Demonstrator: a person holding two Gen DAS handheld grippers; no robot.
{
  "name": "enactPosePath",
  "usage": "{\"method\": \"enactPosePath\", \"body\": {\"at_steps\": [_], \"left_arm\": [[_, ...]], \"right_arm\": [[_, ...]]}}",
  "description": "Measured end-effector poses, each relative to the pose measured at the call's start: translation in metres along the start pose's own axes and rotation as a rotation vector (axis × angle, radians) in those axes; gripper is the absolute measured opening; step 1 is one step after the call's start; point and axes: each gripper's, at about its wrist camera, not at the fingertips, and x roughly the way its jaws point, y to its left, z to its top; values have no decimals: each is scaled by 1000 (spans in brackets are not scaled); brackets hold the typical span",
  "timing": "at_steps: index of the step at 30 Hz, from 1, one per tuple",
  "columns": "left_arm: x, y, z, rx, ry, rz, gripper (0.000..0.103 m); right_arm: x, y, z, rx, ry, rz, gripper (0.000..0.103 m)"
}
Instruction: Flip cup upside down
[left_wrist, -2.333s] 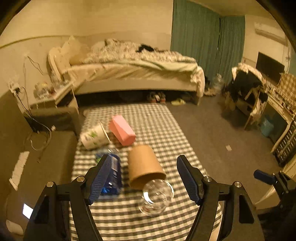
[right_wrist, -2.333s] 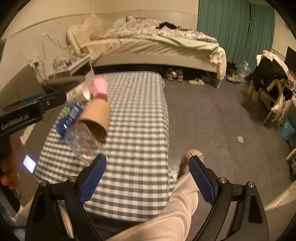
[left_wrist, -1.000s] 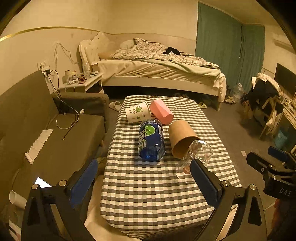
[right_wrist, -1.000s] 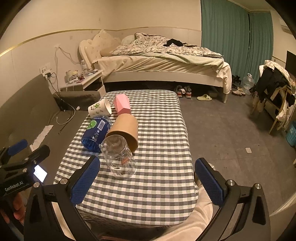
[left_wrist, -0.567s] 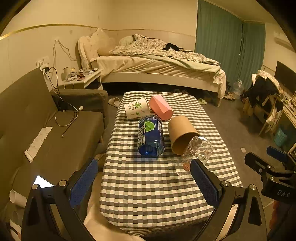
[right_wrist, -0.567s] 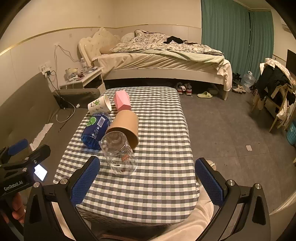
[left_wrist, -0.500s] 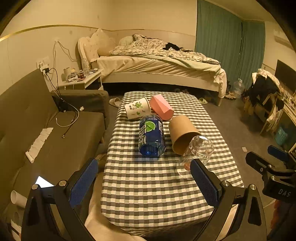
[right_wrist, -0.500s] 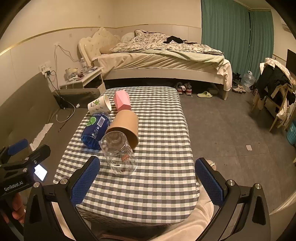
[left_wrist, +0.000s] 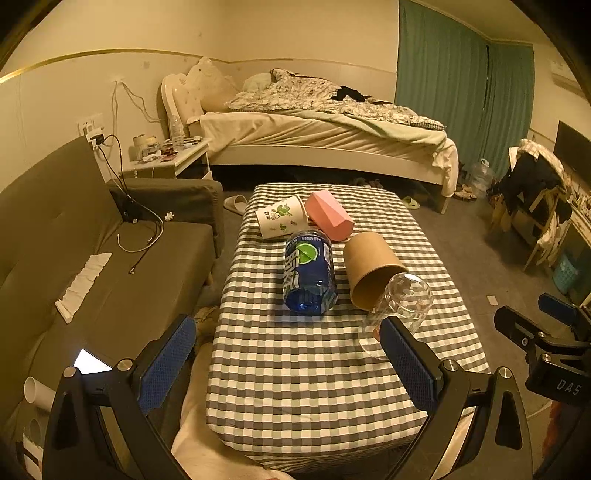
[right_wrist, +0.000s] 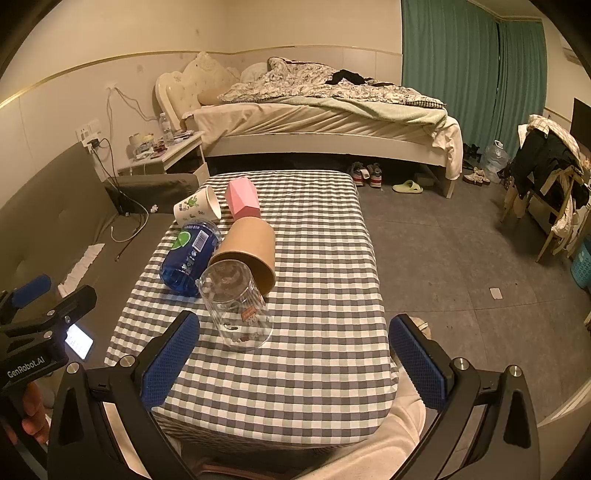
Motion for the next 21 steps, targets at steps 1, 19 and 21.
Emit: {"method": "enactPosePath", "body": {"at_steps": [1,19,21], "left_arm": [[0,0,0,0,0,0,103],[1,1,-1,-2,3,5,103],[1,1,-2,-3,5,6,103]], "right_arm": [[0,0,0,0,0,-1,103],[3,-2,-3,3,11,-6,103],[3,-2,-3,3,11,-5,103]]}}
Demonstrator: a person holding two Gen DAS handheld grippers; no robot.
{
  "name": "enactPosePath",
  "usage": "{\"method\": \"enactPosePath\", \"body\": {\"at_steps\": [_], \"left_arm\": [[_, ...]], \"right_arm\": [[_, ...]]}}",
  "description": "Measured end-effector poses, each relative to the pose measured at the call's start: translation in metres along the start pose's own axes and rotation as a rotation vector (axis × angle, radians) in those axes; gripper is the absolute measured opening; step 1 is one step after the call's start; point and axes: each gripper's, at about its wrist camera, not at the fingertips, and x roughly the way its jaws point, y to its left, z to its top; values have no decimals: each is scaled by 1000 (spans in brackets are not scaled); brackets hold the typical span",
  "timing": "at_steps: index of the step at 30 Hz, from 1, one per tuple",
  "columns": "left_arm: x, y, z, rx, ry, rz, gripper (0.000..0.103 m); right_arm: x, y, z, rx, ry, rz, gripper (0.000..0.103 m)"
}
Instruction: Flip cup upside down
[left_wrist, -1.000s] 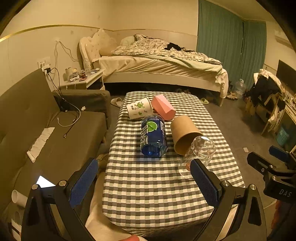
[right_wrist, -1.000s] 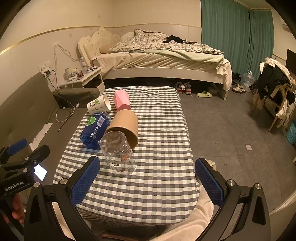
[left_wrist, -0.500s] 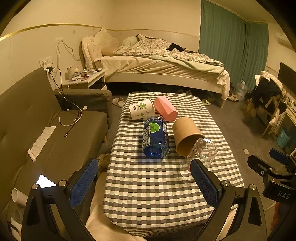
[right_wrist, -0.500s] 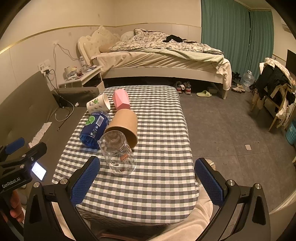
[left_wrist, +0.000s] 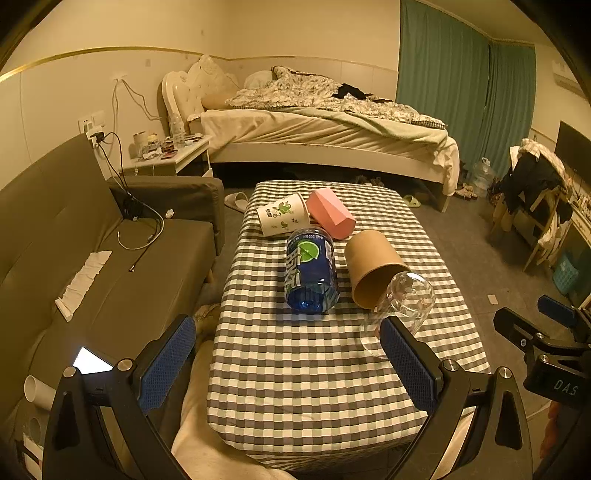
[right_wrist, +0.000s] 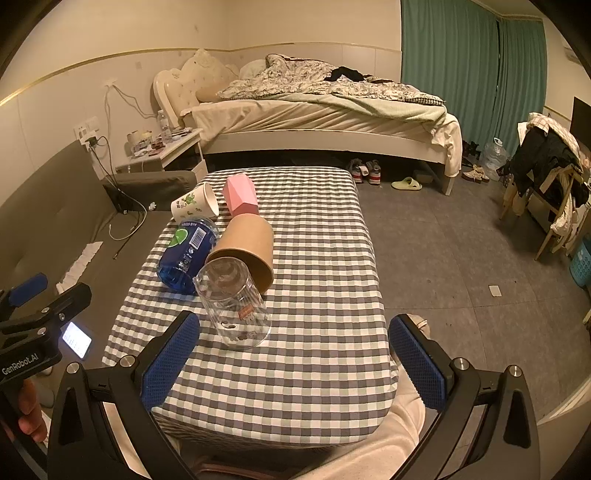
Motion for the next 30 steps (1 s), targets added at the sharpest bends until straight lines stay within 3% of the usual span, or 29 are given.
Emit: {"method": "enactPosePath", "body": {"at_steps": [30], "left_arm": [[2,-1,-4,4,10,9,103]], "right_arm": [[2,1,-5,14,18,-5,103]]}}
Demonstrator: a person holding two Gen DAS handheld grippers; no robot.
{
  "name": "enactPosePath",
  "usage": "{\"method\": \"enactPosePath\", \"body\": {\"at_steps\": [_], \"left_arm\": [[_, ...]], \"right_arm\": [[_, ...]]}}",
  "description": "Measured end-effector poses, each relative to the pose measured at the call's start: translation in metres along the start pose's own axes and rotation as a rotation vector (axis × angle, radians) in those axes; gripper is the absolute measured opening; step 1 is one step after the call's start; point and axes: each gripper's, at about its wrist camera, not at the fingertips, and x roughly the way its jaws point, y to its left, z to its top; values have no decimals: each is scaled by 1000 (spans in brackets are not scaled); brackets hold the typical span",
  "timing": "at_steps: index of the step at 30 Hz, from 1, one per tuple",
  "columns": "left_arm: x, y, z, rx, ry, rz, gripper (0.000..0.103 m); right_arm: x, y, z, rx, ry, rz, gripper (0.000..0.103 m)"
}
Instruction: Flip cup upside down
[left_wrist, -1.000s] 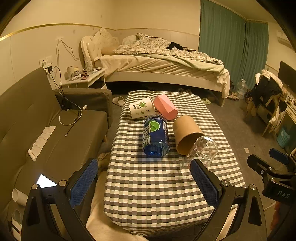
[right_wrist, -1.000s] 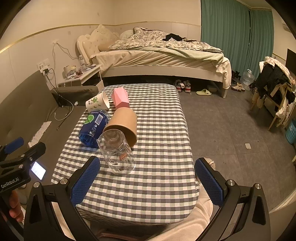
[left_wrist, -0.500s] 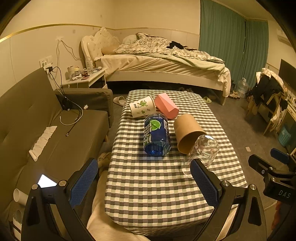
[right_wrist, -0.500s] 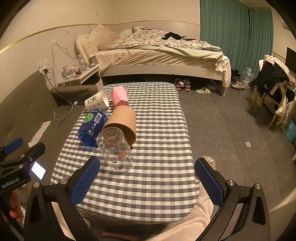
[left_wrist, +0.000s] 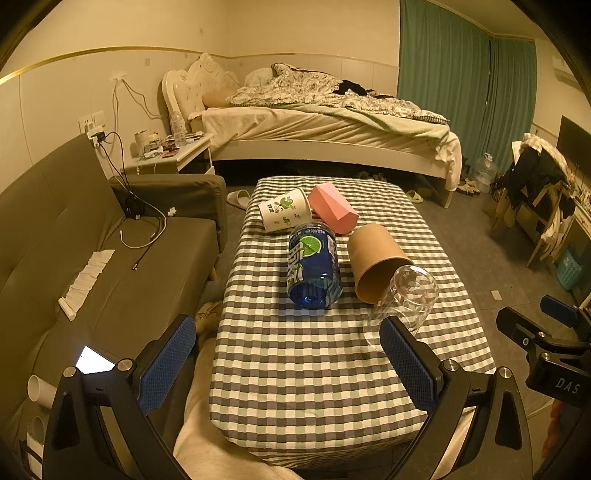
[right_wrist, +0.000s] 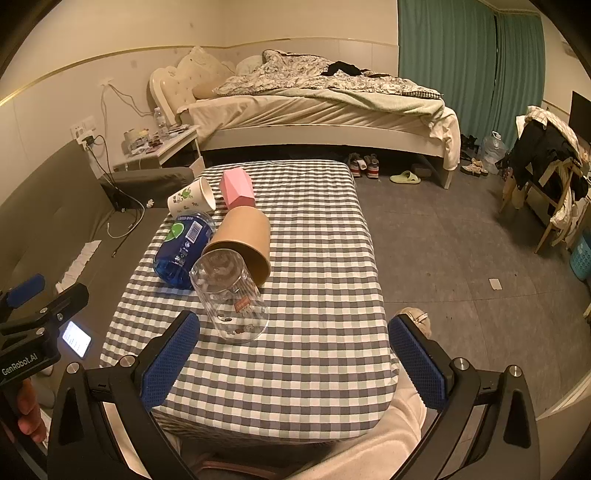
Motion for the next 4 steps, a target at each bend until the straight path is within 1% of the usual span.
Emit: {"method": "enactPosePath", "body": {"at_steps": [4], "left_arm": [[-1,1,-2,1,-5,-3,103]], "right_arm": [[0,0,0,-1,0,1,103]]}}
